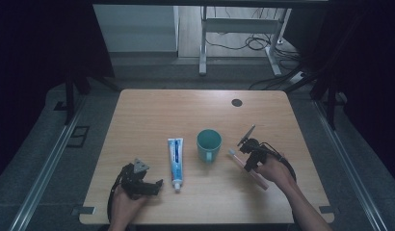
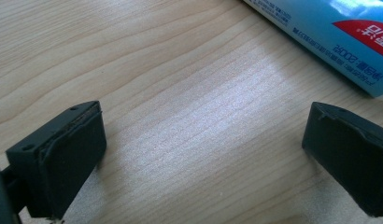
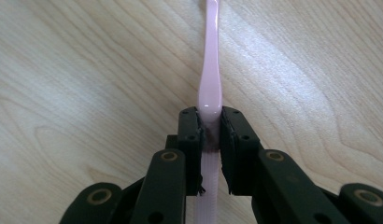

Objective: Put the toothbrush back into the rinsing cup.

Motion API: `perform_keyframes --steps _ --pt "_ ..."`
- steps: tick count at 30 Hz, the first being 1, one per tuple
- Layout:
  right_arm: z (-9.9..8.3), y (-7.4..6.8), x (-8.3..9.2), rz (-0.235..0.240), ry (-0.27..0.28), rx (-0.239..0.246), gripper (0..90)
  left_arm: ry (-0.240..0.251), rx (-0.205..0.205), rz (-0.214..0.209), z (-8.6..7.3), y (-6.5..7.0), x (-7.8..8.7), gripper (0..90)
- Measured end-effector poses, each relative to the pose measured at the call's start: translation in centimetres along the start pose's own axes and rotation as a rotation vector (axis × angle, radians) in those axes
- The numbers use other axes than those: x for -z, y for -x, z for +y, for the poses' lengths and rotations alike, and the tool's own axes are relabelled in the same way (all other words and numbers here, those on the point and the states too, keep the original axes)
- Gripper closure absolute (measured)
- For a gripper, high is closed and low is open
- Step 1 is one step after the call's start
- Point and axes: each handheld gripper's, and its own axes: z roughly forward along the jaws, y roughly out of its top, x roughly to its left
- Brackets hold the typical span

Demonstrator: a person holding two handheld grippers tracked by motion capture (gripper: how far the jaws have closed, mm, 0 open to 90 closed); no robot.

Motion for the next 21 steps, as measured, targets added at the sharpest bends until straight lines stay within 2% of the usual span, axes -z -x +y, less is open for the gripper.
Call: perform_keyframes --steps 6,21 --pt "-0.5 -0.2 0.6 0.002 0.040 0.024 78.8 0.000 0.000 0.000 0.0 0.0 0.0 0.0" --pt "-1.9 -0.1 2.4 0.014 0.169 0.015 78.8 -0.001 0.000 0.000 0.0 0.0 0.0 0.0"
